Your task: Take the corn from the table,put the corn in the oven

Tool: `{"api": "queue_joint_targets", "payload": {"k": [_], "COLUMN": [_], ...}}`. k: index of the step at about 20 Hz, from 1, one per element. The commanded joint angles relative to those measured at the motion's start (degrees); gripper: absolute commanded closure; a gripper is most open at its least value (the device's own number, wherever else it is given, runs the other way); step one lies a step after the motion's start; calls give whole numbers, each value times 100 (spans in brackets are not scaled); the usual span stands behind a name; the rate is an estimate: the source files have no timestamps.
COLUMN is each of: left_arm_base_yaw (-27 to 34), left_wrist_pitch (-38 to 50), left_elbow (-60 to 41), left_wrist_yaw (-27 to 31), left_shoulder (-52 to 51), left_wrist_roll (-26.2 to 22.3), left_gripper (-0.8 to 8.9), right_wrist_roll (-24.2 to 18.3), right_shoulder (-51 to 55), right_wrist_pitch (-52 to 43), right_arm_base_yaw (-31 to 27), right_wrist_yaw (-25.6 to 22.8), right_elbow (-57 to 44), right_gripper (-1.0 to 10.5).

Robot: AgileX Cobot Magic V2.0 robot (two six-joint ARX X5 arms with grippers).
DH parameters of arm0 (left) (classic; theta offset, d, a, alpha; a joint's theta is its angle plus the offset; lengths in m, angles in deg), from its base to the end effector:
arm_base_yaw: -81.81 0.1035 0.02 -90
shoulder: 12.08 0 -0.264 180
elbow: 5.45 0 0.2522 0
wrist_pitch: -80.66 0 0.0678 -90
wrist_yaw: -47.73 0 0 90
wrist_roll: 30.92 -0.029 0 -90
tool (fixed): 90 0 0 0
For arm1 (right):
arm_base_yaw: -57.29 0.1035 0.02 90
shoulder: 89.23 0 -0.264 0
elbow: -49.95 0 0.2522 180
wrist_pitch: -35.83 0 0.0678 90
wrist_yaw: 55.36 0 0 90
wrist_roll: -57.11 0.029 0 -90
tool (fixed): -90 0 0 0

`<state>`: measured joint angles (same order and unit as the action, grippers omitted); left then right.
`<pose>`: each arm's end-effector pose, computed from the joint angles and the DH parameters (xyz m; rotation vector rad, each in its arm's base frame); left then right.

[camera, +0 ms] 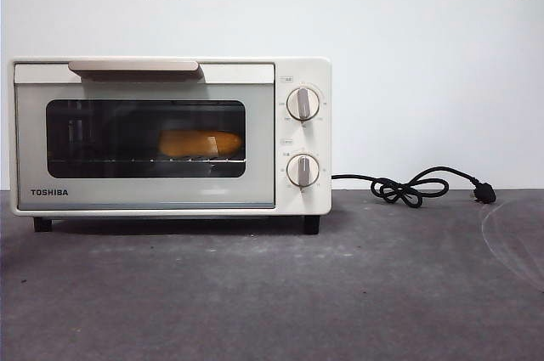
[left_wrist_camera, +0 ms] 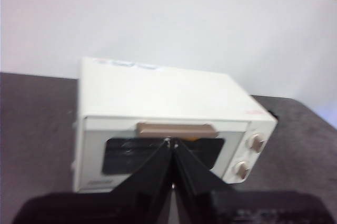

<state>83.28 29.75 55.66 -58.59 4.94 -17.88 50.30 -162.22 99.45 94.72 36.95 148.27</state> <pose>0.0439 -0.0070 0.3449 -0.2445 0.1469 -0.2444 0.1952 0.1509 0.4039 -0.3157 0.6105 0.7064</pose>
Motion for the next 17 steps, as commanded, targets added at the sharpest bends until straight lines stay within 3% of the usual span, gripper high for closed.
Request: {"api": "queue_joint_targets", "payload": {"k": [1, 17], "left_arm_base_yaw": [-2, -2], "left_wrist_pitch": [-330, -1290], "left_elbow": [-42, -42], "left_wrist_yaw": [343, 435], "left_shoulder": [-186, -37], "left_wrist_roll": [-160, -131], "left_gripper": [821, 817], "right_wrist_roll": [57, 61], "right_shoulder": [-24, -24], "right_wrist_pitch": [-70, 33], "right_arm_base_yaw": [0, 0], "right_wrist_yaw": [-136, -238], "right_elbow": [2, 4], "right_gripper": [962, 958]}}
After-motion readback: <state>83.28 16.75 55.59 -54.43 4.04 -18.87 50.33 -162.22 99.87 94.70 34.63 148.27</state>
